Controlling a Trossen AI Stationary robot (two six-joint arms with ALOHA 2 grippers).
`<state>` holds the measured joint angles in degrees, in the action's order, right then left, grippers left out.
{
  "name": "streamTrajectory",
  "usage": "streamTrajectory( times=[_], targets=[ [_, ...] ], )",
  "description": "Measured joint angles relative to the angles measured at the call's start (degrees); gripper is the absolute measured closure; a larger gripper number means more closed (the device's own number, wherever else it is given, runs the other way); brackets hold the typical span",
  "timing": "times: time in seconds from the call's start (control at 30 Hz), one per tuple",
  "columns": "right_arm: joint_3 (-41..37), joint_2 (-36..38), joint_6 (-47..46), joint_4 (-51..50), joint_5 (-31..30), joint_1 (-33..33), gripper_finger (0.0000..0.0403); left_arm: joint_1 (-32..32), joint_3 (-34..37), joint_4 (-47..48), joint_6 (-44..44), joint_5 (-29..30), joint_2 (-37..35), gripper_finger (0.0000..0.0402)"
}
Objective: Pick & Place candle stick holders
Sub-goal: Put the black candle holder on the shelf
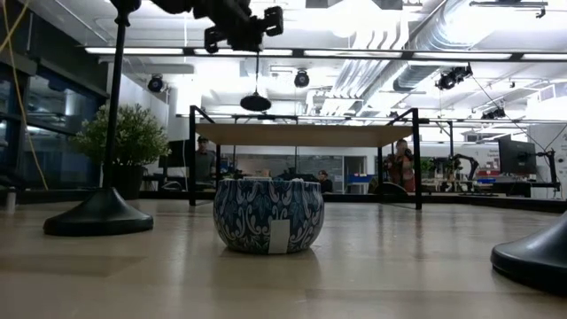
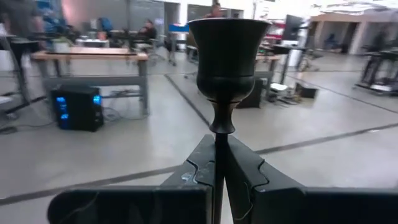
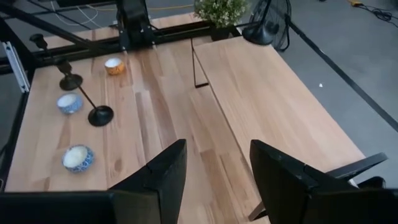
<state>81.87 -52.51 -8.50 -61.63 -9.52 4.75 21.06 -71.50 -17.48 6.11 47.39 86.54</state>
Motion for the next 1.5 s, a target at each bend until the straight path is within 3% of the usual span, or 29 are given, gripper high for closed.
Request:
streamTrajectory(
  times=[0.33, 0.8, 1.5],
  targets=[
    [-5.3, 0.3, 3.5, 6.2, 0.2, 0.0, 0.0234, 1.8, 4.4, 0.4, 2.3, 5.2, 0.0, 0.0394],
    [-5.5, 0.4, 4.7, 9.8, 0.3, 0.0, 0.0234, 6.8, 5.8, -0.8, 3.4, 1.8, 0.8, 0.0394],
    [-5.5, 0.4, 4.2, 9.8, 0.7, 0.0, 0.0234, 6.6, 5.8, -0.6, 1.9, 5.9, 3.1, 0.0394]
  ],
)
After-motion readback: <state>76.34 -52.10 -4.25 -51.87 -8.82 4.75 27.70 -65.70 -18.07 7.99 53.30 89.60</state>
